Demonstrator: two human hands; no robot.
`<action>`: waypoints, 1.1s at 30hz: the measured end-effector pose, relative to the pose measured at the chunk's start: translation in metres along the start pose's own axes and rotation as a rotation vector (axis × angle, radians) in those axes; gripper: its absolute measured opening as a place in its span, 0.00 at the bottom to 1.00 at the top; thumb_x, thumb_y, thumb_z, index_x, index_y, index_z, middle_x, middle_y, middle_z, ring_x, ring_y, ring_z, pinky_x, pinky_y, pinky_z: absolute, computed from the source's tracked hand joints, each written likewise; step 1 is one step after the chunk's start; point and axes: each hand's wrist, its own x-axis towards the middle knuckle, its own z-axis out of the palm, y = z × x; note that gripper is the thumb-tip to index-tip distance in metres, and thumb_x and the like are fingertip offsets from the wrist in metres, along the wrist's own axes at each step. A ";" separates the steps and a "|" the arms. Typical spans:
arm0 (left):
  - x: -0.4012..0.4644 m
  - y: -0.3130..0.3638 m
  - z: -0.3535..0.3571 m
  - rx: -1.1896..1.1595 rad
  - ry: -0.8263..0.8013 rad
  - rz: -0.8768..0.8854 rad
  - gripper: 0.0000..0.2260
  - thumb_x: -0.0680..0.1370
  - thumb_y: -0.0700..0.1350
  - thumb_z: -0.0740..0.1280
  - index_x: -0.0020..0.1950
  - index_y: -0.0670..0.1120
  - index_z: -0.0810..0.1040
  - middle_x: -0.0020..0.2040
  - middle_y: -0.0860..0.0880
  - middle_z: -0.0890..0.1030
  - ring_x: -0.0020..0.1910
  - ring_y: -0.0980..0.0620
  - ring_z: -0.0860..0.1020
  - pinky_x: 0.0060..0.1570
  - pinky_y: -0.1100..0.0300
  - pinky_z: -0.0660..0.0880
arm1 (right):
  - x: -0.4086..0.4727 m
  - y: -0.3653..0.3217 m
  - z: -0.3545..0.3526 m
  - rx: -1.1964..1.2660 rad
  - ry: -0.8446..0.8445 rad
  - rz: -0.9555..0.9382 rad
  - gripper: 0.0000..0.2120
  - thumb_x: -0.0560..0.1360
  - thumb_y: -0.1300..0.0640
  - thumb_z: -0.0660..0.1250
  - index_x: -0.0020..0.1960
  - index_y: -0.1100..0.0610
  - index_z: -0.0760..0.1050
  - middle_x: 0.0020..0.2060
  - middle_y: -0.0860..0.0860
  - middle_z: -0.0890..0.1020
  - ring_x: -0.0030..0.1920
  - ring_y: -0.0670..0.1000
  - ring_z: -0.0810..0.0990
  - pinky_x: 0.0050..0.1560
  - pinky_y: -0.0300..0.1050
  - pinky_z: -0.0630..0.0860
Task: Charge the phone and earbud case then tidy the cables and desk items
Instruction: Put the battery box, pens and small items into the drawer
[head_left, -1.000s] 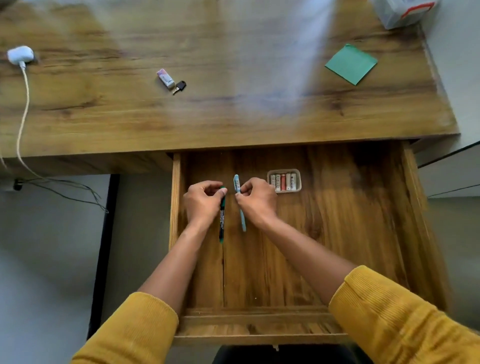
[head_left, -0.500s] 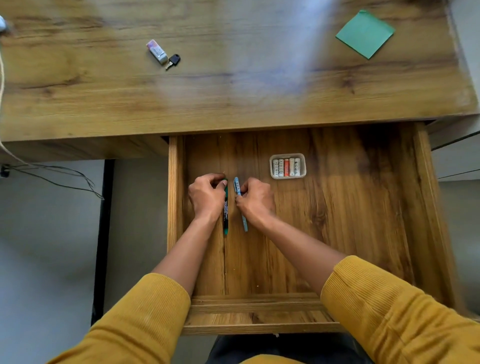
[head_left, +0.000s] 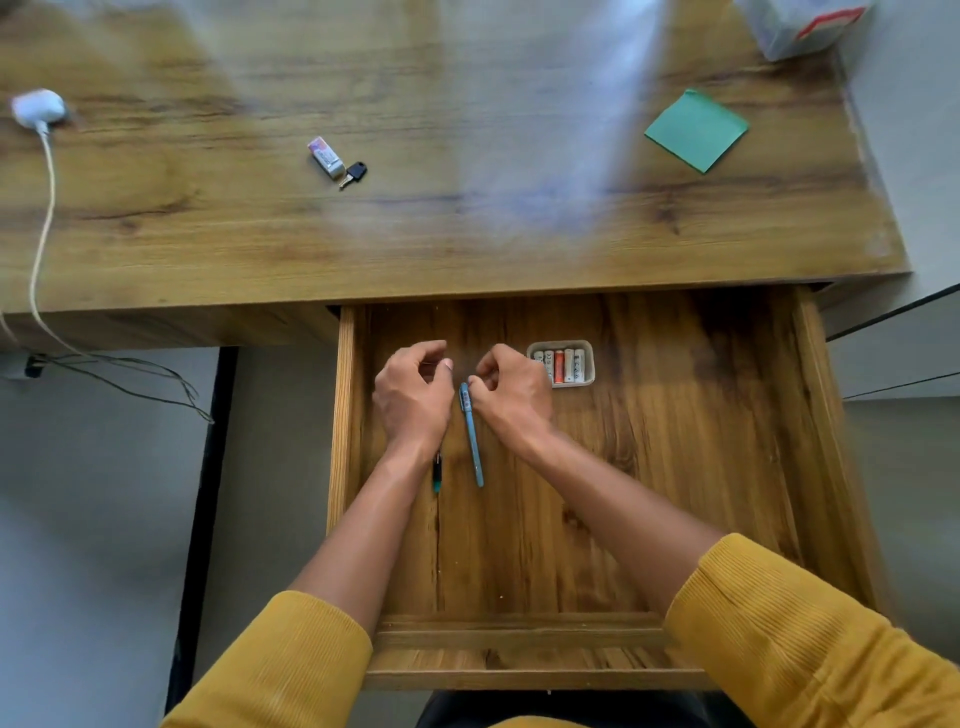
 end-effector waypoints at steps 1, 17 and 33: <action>0.002 0.005 -0.004 -0.012 0.013 0.023 0.11 0.83 0.44 0.71 0.65 0.48 0.84 0.60 0.49 0.85 0.60 0.53 0.82 0.57 0.60 0.80 | 0.004 -0.006 -0.004 0.010 0.016 -0.036 0.04 0.79 0.54 0.73 0.51 0.52 0.79 0.39 0.46 0.80 0.39 0.44 0.80 0.36 0.40 0.80; 0.140 0.040 -0.080 0.079 0.156 0.178 0.12 0.84 0.48 0.67 0.66 0.50 0.84 0.63 0.50 0.85 0.56 0.54 0.84 0.60 0.56 0.81 | 0.134 -0.152 -0.045 -0.189 0.028 -0.446 0.12 0.79 0.58 0.68 0.61 0.57 0.82 0.51 0.53 0.86 0.52 0.53 0.83 0.55 0.49 0.80; 0.280 0.020 -0.099 0.336 0.025 0.120 0.28 0.78 0.55 0.72 0.77 0.49 0.75 0.75 0.43 0.76 0.75 0.43 0.73 0.73 0.55 0.67 | 0.244 -0.182 0.013 -0.382 -0.061 -0.534 0.16 0.81 0.53 0.69 0.67 0.52 0.80 0.63 0.54 0.78 0.65 0.54 0.76 0.62 0.41 0.69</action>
